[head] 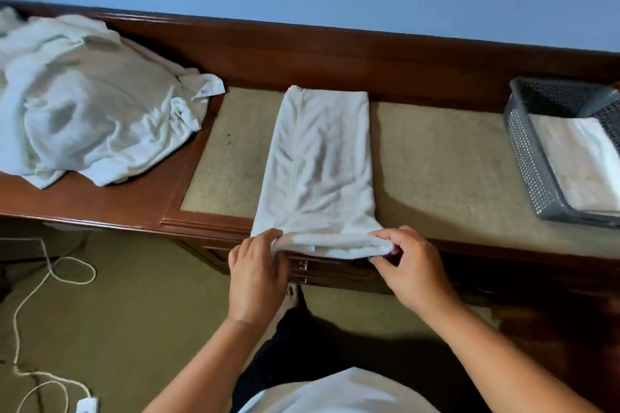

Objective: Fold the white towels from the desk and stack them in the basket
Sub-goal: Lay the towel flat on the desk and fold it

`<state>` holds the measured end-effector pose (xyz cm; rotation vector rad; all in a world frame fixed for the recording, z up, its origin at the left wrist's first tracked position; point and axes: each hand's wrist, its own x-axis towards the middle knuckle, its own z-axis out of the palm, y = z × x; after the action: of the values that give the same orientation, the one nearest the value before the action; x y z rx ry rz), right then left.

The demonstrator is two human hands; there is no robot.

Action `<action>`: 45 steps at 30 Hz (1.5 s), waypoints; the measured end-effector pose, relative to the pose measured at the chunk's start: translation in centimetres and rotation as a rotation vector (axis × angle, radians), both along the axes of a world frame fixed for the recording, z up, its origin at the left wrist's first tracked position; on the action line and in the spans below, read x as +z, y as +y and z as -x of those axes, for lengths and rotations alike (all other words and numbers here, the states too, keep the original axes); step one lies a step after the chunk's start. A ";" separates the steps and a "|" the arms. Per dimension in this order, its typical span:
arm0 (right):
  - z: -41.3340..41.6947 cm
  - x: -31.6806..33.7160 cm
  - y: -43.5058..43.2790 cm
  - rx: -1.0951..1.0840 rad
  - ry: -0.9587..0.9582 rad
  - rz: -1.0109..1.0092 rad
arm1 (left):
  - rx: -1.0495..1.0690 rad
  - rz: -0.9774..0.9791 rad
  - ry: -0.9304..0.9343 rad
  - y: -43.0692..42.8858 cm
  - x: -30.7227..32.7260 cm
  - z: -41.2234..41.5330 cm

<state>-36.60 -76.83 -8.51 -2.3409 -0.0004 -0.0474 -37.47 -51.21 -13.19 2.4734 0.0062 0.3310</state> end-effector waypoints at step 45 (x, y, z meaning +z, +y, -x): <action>-50.0 -7.8 -4.6 -0.415 0.551 -0.294 | -0.576 0.036 0.678 1.3 0.8 -57.7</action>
<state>13.37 -81.47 -16.33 -1.9566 0.7139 0.3672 20.20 -49.96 -12.44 2.3059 -0.4003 -0.7378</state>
